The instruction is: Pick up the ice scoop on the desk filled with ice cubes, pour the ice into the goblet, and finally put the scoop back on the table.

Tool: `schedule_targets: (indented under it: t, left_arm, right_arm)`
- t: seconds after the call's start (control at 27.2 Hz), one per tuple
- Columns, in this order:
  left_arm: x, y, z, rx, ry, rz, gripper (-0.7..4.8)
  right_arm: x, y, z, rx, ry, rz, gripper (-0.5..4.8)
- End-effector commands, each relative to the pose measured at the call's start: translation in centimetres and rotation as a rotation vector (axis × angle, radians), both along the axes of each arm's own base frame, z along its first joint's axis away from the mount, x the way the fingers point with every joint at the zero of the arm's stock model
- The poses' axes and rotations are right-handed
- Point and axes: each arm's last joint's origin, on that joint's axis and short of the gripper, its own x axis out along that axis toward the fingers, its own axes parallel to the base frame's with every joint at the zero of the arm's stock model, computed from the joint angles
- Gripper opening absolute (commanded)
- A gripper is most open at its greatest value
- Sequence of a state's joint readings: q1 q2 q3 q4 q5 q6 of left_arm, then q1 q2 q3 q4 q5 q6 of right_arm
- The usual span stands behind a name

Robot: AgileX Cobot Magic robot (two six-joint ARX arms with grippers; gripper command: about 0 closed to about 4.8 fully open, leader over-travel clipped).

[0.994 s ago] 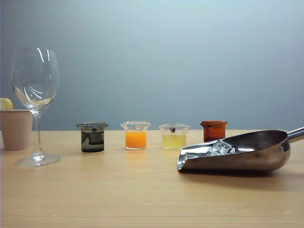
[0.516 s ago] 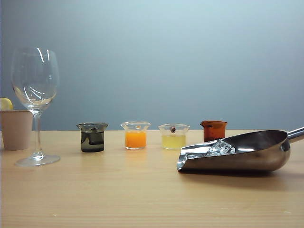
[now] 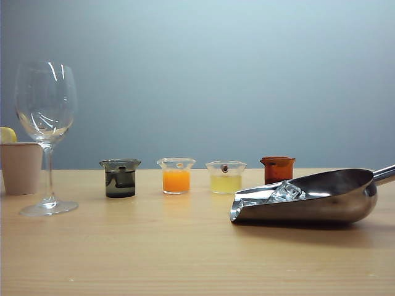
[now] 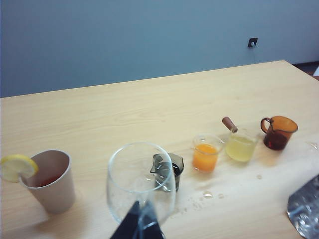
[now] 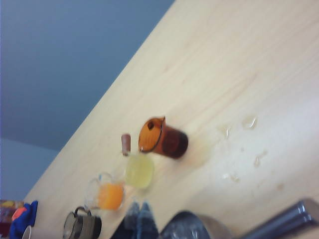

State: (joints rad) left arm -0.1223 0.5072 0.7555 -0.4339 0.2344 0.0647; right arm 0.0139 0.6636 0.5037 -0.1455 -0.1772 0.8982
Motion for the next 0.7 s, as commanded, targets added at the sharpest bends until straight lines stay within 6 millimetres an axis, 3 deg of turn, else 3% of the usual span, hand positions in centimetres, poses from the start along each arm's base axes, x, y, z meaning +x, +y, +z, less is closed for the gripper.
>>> schedule_targets:
  t: [0.04,0.26,0.7]
  left_arm:
    - [0.0,-0.1,0.1,0.008,0.004,-0.039,-0.05]
    - [0.5,-0.3,0.6,0.083,0.064,-0.109,-0.05]
    - [1.7,-0.7,1.3,0.065,0.12,-0.191,-0.05]
  right_arm:
    - [0.0,0.1,-0.4,0.06,0.01,0.01,-0.05]
    - [-0.1,0.2,-1.7,0.114,0.057,0.019,-0.06]
    - [-0.4,0.2,-2.6,0.138,0.131,0.031,-0.06]
